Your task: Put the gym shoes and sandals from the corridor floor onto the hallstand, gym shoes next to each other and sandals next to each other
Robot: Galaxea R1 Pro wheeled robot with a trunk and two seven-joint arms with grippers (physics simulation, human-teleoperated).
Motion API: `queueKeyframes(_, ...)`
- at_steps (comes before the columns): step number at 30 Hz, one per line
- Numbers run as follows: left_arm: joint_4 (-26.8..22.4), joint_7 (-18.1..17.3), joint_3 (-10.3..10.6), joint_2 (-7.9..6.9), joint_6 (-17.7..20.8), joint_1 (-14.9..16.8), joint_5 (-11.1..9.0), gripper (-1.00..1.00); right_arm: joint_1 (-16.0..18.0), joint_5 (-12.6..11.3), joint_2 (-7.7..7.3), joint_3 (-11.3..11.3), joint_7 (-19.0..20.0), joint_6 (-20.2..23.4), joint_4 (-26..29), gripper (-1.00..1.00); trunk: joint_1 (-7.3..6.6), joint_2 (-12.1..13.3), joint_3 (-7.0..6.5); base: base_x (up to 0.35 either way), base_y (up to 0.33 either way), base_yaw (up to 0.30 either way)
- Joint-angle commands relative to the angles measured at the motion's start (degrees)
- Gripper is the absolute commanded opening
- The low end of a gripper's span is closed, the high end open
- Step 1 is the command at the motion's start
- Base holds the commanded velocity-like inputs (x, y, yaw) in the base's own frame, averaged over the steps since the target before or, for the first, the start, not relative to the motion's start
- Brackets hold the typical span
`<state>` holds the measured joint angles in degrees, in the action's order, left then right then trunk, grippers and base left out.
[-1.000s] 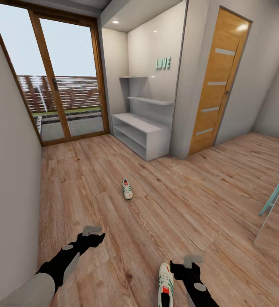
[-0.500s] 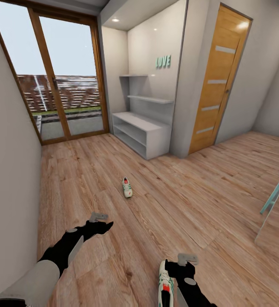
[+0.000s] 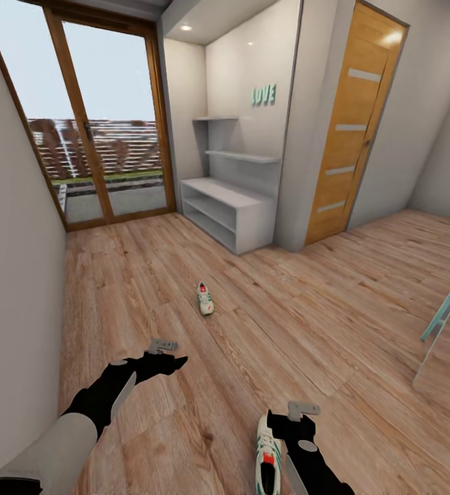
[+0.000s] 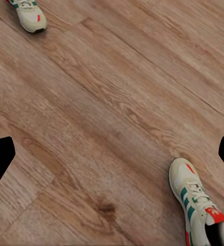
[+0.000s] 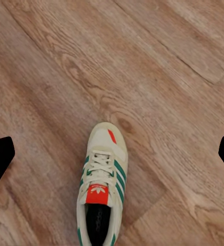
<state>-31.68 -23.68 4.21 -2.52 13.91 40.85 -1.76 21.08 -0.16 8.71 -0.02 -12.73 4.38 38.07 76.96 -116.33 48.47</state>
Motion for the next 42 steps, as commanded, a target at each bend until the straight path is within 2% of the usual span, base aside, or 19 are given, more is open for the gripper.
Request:
queueKeyframes(1,-0.1,-0.1,0.2,-0.05,0.4,0.0,-0.2,1.00,0.0,0.0,0.02,0.0,-0.2,0.4,0.1,1.00,0.22,-0.4,0.29,0.000,0.000,0.000)
queueKeyframes(20,-0.1,-0.3,0.3,-0.36,0.3,-0.2,-0.2,1.00,0.0,0.0,-0.09,-0.1,-0.1,0.4,0.2,1.00,4.39,-8.1,5.33,0.000,0.000,0.000)
queueKeyframes(27,-0.1,-2.2,0.3,-0.53,0.3,-0.2,-0.1,1.00,0.0,0.0,-0.10,-0.1,-0.1,0.4,0.1,1.00,5.93,-10.9,7.22,0.000,0.000,0.000)
queueKeyframes(34,-0.1,-2.6,0.3,-0.65,0.3,-0.3,-0.1,1.00,0.0,0.0,-0.10,0.0,-0.1,0.4,0.2,1.00,7.46,-13.7,9.12,0.000,0.000,0.000)
queueKeyframes(42,0.0,-2.7,0.2,-0.73,0.1,-0.3,-0.1,1.00,0.0,0.0,-0.10,0.0,-0.1,0.3,0.2,1.00,9.22,-16.9,10.80,0.000,0.000,0.000)
